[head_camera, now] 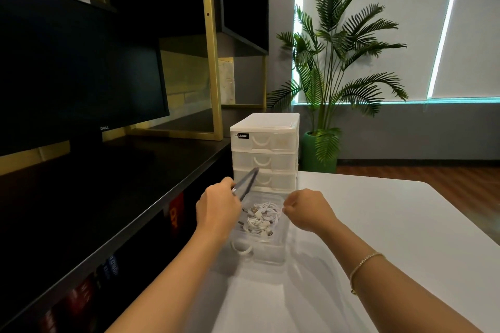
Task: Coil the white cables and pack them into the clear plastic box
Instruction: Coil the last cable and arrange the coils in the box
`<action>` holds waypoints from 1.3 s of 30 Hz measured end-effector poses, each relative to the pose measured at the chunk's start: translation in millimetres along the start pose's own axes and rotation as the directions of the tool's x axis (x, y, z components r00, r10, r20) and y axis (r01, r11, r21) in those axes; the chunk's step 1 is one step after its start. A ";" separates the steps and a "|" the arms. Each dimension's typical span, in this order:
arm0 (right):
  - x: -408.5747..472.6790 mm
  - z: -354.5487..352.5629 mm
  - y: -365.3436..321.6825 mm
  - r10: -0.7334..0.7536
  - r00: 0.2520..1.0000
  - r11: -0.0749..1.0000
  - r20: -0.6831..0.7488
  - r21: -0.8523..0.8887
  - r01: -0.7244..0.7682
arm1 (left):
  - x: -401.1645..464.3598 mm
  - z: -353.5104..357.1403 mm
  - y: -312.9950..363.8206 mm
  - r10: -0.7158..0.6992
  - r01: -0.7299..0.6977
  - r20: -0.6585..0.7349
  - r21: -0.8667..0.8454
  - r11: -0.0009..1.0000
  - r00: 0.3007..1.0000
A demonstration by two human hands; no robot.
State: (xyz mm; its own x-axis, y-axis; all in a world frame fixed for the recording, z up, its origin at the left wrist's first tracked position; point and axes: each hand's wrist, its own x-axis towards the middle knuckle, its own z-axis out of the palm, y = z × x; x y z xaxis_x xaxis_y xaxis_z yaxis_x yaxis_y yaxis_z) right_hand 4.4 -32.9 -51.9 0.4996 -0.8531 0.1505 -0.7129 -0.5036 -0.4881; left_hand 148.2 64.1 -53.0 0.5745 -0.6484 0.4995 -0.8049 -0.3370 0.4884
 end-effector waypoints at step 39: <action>4.3 38.9 -12.4 0.261 0.964 0.954 0.045 0.138 -0.265 | -6.0 16.5 -1.7 -0.225 0.326 0.374 -0.231 0.917 0.899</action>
State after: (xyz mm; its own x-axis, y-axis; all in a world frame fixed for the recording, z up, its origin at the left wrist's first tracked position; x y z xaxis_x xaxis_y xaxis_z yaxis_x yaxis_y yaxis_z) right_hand 34.5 -25.0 -78.6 0.3180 -0.9479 -0.0213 -0.7447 -0.2359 -0.6243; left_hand 143.7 57.3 -68.6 0.6427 -0.7628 0.0714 -0.5165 -0.3626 0.7757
